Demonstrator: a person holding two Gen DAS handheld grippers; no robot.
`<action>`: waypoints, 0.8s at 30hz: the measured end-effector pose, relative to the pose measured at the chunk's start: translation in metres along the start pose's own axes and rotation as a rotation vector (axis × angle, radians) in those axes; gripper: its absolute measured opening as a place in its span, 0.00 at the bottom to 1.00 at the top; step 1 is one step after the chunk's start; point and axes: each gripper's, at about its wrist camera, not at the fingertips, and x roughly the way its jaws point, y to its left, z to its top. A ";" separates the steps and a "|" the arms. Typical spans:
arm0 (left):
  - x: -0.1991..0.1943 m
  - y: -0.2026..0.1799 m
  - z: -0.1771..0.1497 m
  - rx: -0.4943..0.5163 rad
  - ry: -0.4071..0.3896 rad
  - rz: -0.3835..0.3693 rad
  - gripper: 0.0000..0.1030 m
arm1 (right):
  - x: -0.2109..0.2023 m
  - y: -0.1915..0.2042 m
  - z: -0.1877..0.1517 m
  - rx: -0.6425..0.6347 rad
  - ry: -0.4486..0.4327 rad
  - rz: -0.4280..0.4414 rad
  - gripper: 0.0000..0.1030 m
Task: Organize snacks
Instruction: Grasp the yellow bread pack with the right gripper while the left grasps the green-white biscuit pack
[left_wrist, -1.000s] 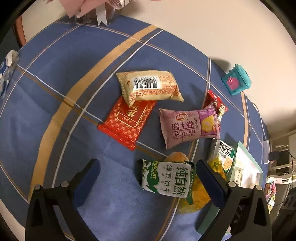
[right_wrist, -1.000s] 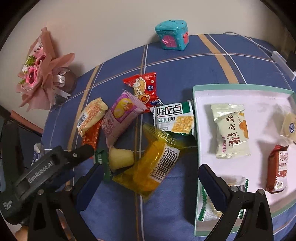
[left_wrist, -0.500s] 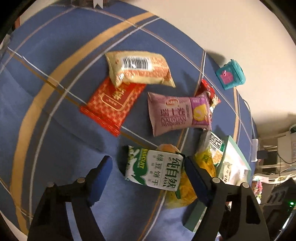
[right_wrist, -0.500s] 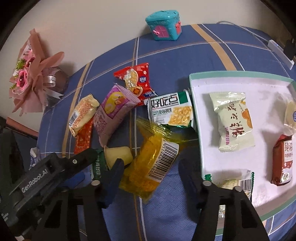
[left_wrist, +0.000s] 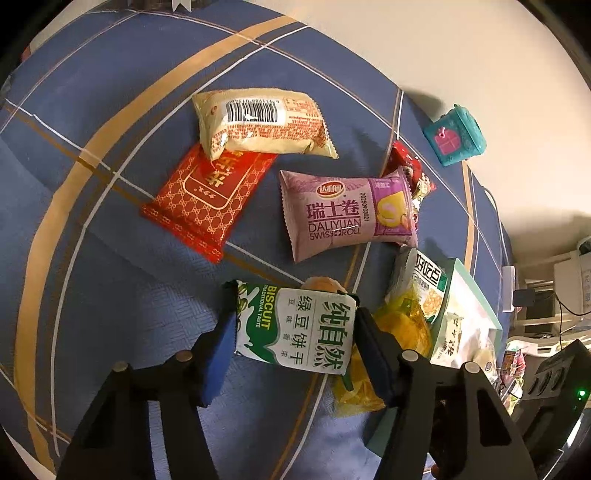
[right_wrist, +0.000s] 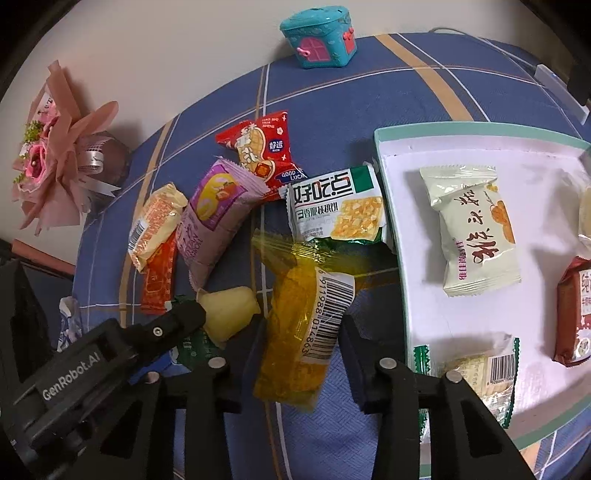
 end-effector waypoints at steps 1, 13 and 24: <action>-0.002 0.000 0.000 0.002 -0.003 0.003 0.61 | -0.001 0.000 0.000 -0.003 -0.003 0.000 0.38; -0.043 -0.010 0.006 0.027 -0.095 -0.024 0.61 | -0.037 0.002 0.005 -0.001 -0.062 0.062 0.31; -0.068 -0.013 0.006 0.046 -0.159 -0.027 0.61 | -0.068 0.003 0.007 0.005 -0.108 0.119 0.30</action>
